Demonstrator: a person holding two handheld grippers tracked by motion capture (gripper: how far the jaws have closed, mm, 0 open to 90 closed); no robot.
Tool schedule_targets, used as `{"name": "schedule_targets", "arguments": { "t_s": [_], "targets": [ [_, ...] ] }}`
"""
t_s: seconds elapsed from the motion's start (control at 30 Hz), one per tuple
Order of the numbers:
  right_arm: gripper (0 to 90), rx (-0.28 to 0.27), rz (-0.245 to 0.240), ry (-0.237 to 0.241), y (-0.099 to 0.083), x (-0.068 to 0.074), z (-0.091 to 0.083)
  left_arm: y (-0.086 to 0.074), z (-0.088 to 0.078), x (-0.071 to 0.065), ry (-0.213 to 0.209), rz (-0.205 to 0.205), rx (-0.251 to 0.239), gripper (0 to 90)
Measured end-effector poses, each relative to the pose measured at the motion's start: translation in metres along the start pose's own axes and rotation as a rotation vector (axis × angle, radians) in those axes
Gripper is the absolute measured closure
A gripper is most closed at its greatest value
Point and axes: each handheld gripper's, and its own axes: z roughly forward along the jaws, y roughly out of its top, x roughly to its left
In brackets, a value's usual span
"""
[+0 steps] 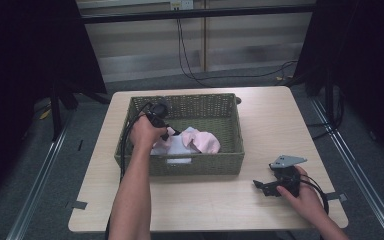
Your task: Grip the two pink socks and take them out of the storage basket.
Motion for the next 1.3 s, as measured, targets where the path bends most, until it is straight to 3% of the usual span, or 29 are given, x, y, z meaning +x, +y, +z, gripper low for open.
{"name": "schedule_targets", "arguments": {
  "t_s": [0.67, 1.1, 1.3],
  "targets": [
    [10.7, -0.001, -0.003, 0.000, 0.000, 0.000, 0.000, 0.001, -0.062, -0.003, -0.059, -0.034, -0.042, 82.3],
    [10.7, -0.001, -0.002, 0.000, 0.000, 0.000, 0.000, -0.009, -0.084, -0.004, -0.108, -0.020, -0.063, 82.2],
    [10.7, -0.001, -0.002, 0.000, 0.000, 0.000, 0.000, -0.017, -0.091, -0.005, -0.111, -0.011, -0.073, 82.2]
  ]
}}
